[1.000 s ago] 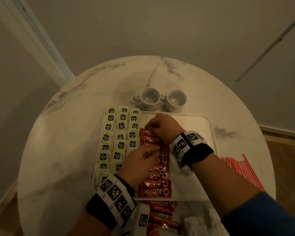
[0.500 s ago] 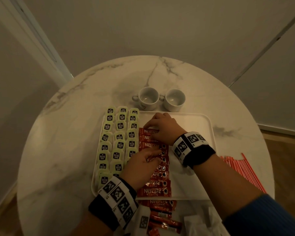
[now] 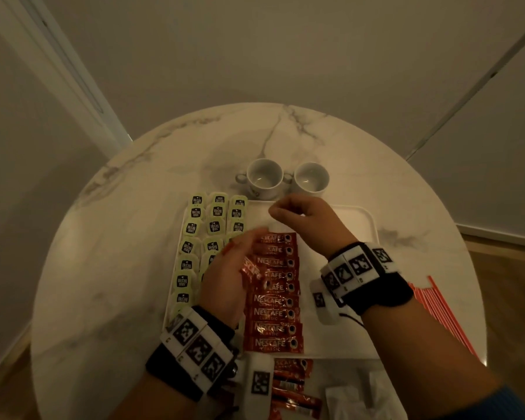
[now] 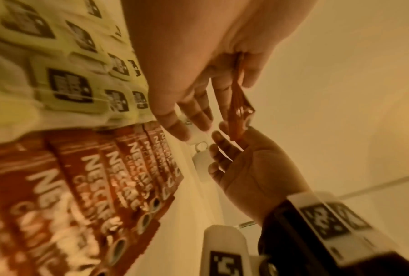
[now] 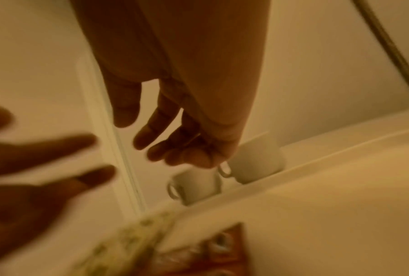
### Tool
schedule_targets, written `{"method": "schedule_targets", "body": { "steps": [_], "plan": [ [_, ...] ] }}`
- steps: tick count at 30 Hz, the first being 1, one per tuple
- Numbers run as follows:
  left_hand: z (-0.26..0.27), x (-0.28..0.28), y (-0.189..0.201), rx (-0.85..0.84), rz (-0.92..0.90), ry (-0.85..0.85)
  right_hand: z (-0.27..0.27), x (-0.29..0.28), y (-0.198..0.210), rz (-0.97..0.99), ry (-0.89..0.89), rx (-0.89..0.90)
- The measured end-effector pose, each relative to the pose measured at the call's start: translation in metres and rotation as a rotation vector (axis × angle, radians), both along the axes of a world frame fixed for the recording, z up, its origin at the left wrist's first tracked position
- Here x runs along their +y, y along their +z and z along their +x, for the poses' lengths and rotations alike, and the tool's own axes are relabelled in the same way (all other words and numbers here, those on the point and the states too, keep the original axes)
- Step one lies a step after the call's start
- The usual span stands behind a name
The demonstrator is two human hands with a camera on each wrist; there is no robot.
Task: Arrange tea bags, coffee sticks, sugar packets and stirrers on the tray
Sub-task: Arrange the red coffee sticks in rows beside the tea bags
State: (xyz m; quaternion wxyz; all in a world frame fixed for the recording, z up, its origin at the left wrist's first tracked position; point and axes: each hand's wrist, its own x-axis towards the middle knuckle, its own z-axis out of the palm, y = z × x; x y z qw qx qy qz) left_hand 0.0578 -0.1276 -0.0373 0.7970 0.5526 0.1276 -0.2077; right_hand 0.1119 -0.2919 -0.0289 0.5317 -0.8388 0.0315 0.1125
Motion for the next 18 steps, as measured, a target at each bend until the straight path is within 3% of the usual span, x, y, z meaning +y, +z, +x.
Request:
{"method": "schedule_targets", "body": {
  "steps": [5,14,18],
  "plan": [
    [0.011,-0.003,0.008,-0.025,-0.156,0.104,-0.021,0.014,0.026,0.274,0.237,0.177],
    [0.017,0.0,0.015,-0.027,-0.241,0.186,-0.031,0.012,0.041,0.22,0.308,0.192],
    [0.018,0.002,0.014,-0.083,-0.155,0.178,-0.034,0.012,0.04,0.177,0.257,0.165]
  ]
}}
